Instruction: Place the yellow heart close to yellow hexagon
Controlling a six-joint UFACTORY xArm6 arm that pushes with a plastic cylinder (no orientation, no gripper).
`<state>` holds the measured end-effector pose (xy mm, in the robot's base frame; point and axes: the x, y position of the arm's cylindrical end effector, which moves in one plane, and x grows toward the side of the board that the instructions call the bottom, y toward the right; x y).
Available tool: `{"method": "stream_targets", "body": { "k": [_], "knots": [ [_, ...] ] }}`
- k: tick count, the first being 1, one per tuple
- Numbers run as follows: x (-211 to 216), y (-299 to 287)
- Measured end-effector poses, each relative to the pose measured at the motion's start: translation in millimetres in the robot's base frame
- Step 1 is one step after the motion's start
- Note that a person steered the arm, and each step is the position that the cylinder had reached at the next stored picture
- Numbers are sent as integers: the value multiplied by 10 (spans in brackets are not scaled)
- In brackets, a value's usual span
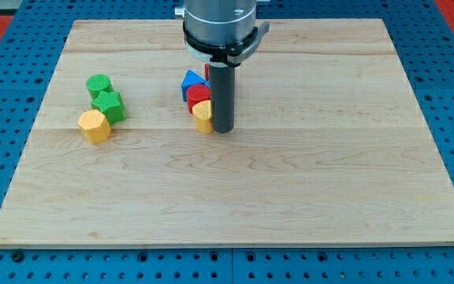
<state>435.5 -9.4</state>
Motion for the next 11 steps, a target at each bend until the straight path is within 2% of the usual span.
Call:
{"method": "stream_targets", "body": {
  "k": [2,3,6,7,10,11],
  "knots": [
    [-212,-27],
    [-215,-227],
    [-178,-491],
    [-14,-509],
    [76,-1606],
    [53,-1500]
  ]
}}
